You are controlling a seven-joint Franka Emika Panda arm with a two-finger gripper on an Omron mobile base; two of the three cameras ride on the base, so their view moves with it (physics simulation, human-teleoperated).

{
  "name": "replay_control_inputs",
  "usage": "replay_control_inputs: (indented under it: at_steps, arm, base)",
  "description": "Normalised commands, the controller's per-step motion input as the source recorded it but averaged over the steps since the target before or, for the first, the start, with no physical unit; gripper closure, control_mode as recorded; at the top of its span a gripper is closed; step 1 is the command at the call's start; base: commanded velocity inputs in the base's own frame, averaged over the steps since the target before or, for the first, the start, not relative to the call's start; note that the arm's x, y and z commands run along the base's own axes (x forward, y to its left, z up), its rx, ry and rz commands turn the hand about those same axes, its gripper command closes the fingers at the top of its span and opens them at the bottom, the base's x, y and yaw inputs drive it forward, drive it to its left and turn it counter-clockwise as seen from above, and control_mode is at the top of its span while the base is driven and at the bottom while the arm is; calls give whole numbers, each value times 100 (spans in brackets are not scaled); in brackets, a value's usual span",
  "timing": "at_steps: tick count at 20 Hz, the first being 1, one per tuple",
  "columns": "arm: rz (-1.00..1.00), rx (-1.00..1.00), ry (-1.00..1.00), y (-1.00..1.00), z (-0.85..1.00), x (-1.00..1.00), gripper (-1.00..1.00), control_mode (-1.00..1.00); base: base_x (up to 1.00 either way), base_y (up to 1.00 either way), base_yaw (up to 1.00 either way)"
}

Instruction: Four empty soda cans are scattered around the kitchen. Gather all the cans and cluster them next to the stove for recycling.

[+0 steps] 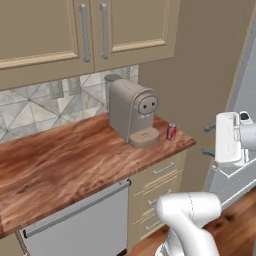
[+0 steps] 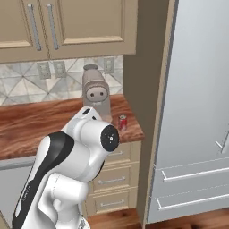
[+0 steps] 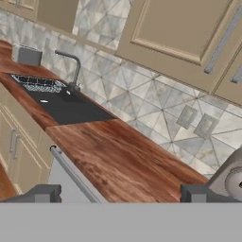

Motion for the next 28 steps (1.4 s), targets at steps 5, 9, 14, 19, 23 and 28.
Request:
replay_control_inputs:
  at_steps: [5, 9, 14, 19, 23, 28]
  arm:
    - [0, 0, 0, 0, 0, 0, -100, 100]
    - [0, 0, 0, 0, 0, 0, -100, 100]
    - [0, 0, 0, 0, 0, 0, -100, 100]
    - [0, 0, 0, 0, 0, 0, -100, 100]
    - [0, 0, 0, 0, 0, 0, -100, 100]
    - [0, 0, 0, 0, 0, 0, -100, 100]
  base:
    - [11, 0, -24]
    - [9, 0, -24]
    - [8, 5, -24]
    - [8, 11, -24]
    - [8, 22, -24]
    - [9, 37, -23]
